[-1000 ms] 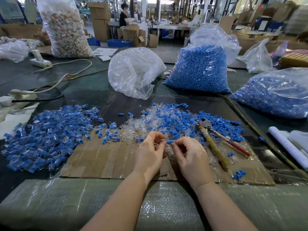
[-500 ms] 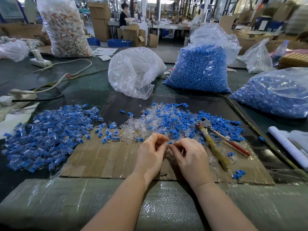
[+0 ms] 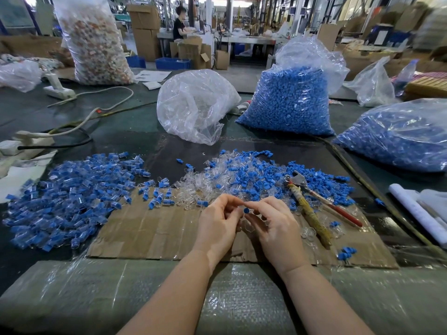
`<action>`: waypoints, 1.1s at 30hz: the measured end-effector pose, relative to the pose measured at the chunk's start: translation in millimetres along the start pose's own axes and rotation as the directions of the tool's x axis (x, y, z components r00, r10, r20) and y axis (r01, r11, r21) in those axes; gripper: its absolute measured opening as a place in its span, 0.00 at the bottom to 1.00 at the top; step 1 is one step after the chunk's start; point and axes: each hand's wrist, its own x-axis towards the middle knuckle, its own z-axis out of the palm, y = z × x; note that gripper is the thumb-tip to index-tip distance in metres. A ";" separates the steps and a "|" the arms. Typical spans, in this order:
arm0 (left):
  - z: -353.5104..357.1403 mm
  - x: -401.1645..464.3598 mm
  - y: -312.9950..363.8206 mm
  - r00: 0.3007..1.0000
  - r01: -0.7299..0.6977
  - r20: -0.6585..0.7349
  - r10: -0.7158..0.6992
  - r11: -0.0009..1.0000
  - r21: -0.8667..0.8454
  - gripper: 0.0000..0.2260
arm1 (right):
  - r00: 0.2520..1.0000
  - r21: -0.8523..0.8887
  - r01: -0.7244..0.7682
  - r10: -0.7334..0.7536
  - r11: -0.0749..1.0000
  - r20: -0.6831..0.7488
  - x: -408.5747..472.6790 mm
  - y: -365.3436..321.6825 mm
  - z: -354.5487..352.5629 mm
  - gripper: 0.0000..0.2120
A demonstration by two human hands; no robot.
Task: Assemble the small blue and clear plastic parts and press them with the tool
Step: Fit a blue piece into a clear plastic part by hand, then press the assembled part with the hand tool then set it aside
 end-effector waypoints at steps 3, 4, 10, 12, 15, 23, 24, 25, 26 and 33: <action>0.5 0.8 -0.5 1.000 0.002 -0.010 -0.002 1.000 0.012 0.08 | 1.000 0.000 0.002 -0.002 1.000 0.007 0.3 -0.2 0.2 0.08; 0.7 1.2 -0.8 1.000 0.002 -0.016 -0.002 1.000 0.016 0.08 | 1.000 0.000 0.003 -0.003 1.000 0.008 0.5 -0.3 0.3 0.08; -0.1 2.5 1.0 0.999 0.028 -0.014 -0.029 1.000 -0.010 0.07 | 0.999 -0.043 -0.033 0.033 0.999 -0.018 1.1 -0.3 -2.5 0.12; -0.5 2.4 1.4 0.999 0.037 -0.019 -0.037 0.999 -0.029 0.07 | 0.991 -0.137 -0.104 0.091 0.985 -0.098 3.7 2.9 -7.8 0.13; -0.5 1.6 1.8 0.999 0.050 -0.014 -0.051 0.997 -0.054 0.08 | 0.935 -0.250 -0.346 0.311 0.904 -0.171 13.1 13.0 -23.9 0.15; -1.5 1.8 1.3 1.000 0.026 -0.004 -0.026 0.998 -0.050 0.08 | 0.523 -0.671 -0.579 0.842 0.464 0.131 45.6 43.8 -65.5 0.23; -1.5 1.8 1.3 0.999 0.031 -0.004 -0.032 0.997 -0.067 0.08 | 0.508 -0.661 -0.582 0.846 0.474 0.160 48.3 43.4 -66.9 0.20; -1.5 1.8 1.2 0.999 0.037 -0.002 -0.037 0.996 -0.081 0.08 | 0.498 -0.657 -0.579 0.847 0.483 0.184 50.2 42.7 -67.9 0.18; -1.6 1.9 1.2 0.999 0.041 0.001 -0.041 0.995 -0.090 0.07 | 0.490 -0.659 -0.571 0.847 0.490 0.206 51.4 41.6 -68.6 0.16; -1.7 3.2 0.0 1.000 0.018 -0.001 -0.019 0.997 -0.079 0.07 | 0.505 -0.709 -0.516 0.839 0.481 0.202 50.2 41.5 -62.3 0.19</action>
